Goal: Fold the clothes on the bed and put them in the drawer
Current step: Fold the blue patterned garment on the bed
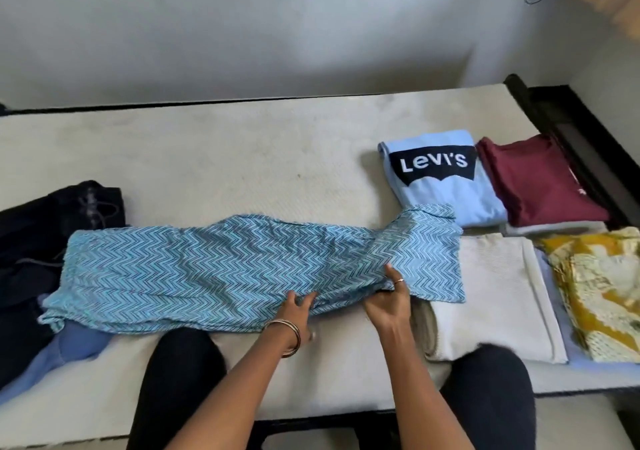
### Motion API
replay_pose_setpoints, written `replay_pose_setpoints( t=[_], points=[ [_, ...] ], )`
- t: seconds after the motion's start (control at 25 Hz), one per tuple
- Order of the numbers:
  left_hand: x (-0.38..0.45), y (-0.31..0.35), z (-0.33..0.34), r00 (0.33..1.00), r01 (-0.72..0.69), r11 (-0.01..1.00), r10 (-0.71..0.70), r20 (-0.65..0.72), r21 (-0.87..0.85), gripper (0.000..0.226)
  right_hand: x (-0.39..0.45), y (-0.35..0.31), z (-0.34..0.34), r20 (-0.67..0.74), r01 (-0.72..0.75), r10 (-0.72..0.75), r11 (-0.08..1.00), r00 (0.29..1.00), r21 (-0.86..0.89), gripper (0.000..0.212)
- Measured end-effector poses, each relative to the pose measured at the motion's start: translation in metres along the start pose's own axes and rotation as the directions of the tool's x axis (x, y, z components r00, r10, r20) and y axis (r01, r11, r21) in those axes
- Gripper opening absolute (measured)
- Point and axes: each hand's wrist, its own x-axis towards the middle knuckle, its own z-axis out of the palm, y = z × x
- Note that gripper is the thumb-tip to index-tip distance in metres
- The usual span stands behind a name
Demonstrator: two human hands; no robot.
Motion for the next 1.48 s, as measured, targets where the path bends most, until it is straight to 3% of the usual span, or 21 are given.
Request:
replay_pose_setpoints(
  t=[0.08,0.2,0.28,0.36,0.44,0.52,0.56,0.64,0.72,0.8,0.88,0.92,1.0,1.12,1.24,1.32,1.4,1.48],
  points=[
    [-0.001,-0.001,-0.003,0.999,-0.003,1.0,0.004,0.042,-0.025,0.093,-0.004,-0.012,0.009,0.073,0.101,-0.102,0.995,0.992,0.021,0.078],
    [0.001,-0.002,-0.005,0.998,-0.002,0.999,0.004,0.061,-0.032,0.095,-0.015,-0.04,0.018,0.112,0.234,-0.229,0.972,0.967,-0.031,0.048],
    [0.002,-0.003,-0.005,0.997,0.01,0.999,-0.007,0.075,-0.039,0.096,-0.019,-0.074,0.021,0.13,0.355,-0.347,0.934,0.929,-0.045,0.041],
    [0.002,-0.004,-0.005,0.995,0.022,0.999,-0.019,0.096,-0.03,0.097,-0.024,-0.111,0.022,0.125,0.551,-0.539,0.828,0.833,-0.1,0.057],
    [0.001,-0.002,-0.005,0.995,0.022,1.0,-0.021,0.102,-0.013,0.098,-0.038,-0.137,0.022,0.095,0.727,-0.734,0.632,0.673,-0.269,0.062],
    [-0.002,0.004,-0.003,0.997,-0.002,0.997,-0.004,0.072,0.08,0.094,-0.039,-0.146,0.006,0.026,0.733,-0.828,0.48,0.56,-0.481,0.048],
    [-0.005,0.007,0.0,0.999,0.008,0.988,-0.015,0.043,0.156,0.09,-0.038,-0.146,-0.003,-0.036,0.66,-0.834,0.462,0.551,-0.593,0.04],
    [-0.012,0.012,0.009,0.997,0.057,0.938,-0.038,-0.064,0.341,0.079,-0.027,-0.142,-0.032,-0.25,0.367,-0.756,0.543,0.604,-0.755,0.034],
    [-0.019,0.015,0.022,0.978,0.084,0.892,0.011,-0.207,0.444,0.069,-0.019,-0.139,-0.058,-0.417,0.166,-0.608,0.676,0.676,-0.718,0.054],
    [-0.019,0.018,0.029,0.943,0.068,0.879,0.099,-0.319,0.473,0.059,-0.019,-0.14,-0.063,-0.455,0.121,-0.411,0.832,0.79,-0.542,0.037],
    [-0.017,0.027,0.027,0.953,0.023,0.887,0.12,-0.278,0.461,0.057,-0.026,-0.145,-0.058,-0.451,0.075,-0.299,0.89,0.841,-0.45,0.011],
    [-0.015,0.034,0.023,0.964,-0.012,0.898,0.128,-0.235,0.441,0.062,-0.029,-0.149,-0.052,-0.441,0.095,-0.306,0.894,0.844,-0.438,0.013],
    [-0.014,0.057,0.013,0.962,-0.149,0.917,0.221,-0.159,0.37,0.076,-0.036,-0.159,-0.027,-0.371,0.235,-0.43,0.853,0.823,-0.466,0.021],
    [-0.004,0.114,-0.002,0.893,-0.387,0.908,0.413,-0.18,0.162,0.095,-0.048,-0.163,0.018,-0.148,0.397,-0.599,0.675,0.787,-0.622,0.01],
    [0.007,0.185,-0.034,0.834,-0.46,0.879,0.379,-0.401,-0.124,0.084,-0.061,-0.147,0.061,0.262,0.482,-0.453,0.483,0.852,-0.731,0.014],
    [0.013,0.217,-0.066,0.829,-0.426,0.852,0.231,-0.509,-0.306,0.061,-0.062,-0.142,0.069,0.39,0.499,-0.313,0.487,0.866,-0.717,0.017],
    [0.026,0.223,-0.091,0.876,-0.331,0.765,0.032,-0.482,-0.552,0.043,-0.046,-0.148,0.048,0.249,0.489,-0.468,0.509,0.848,-0.709,0.009],
    [0.037,0.21,-0.103,0.941,-0.242,0.532,-0.076,-0.331,-0.811,0.036,-0.028,-0.147,0.015,-0.025,0.395,-0.59,0.571,0.807,-0.719,0.012]
  ],
)
